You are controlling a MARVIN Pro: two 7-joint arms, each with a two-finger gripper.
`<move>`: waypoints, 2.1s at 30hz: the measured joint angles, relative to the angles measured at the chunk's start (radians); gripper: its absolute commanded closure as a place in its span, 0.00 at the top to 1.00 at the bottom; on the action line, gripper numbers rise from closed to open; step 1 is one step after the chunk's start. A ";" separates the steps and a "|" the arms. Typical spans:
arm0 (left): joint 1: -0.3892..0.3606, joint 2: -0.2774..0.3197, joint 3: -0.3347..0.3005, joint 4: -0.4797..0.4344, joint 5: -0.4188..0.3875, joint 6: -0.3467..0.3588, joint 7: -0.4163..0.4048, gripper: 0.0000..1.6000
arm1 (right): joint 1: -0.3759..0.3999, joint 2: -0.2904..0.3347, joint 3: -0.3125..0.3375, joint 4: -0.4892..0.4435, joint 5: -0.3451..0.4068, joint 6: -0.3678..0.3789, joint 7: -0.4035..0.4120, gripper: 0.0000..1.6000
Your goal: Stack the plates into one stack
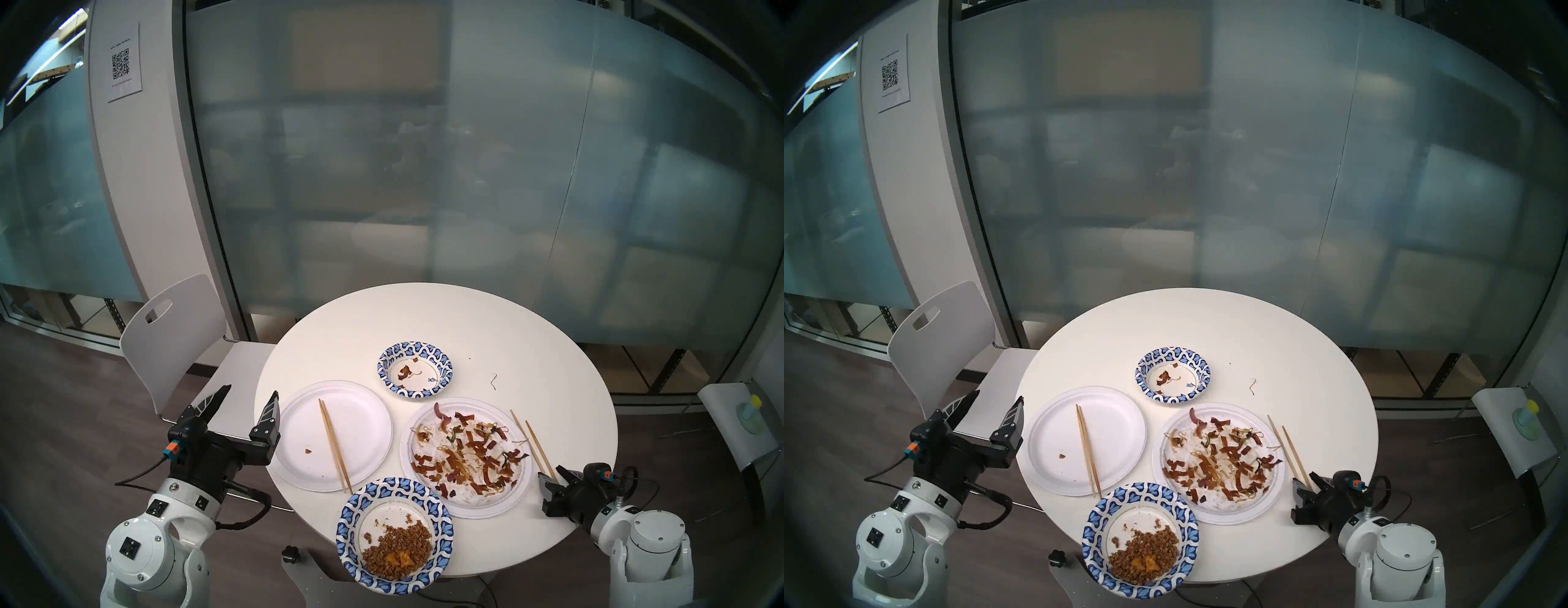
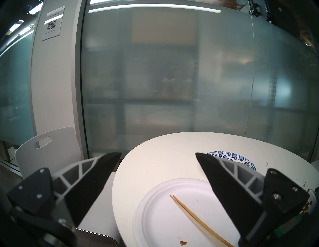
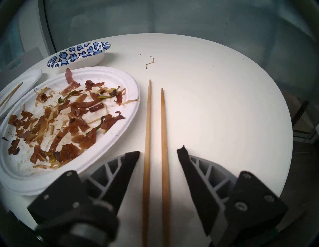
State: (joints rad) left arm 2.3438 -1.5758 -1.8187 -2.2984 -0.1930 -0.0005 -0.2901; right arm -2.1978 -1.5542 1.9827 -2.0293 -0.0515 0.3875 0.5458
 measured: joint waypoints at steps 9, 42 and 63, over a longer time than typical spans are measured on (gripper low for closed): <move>0.000 0.000 0.000 0.000 0.000 0.000 0.000 1.00 | -0.033 -0.003 0.025 -0.083 0.005 -0.002 0.017 0.85; -0.089 0.194 -0.052 0.052 0.074 0.328 -0.210 1.00 | -0.141 -0.098 0.000 -0.245 0.024 -0.106 0.005 0.89; -0.264 0.357 0.101 0.204 0.183 0.492 -0.343 1.00 | -0.190 -0.135 -0.018 -0.260 0.031 -0.167 -0.017 0.93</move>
State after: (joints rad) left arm 2.0803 -1.2184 -1.7173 -2.0946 -0.0098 0.4915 -0.6331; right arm -2.3882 -1.6893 1.9650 -2.2895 -0.0206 0.2203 0.5292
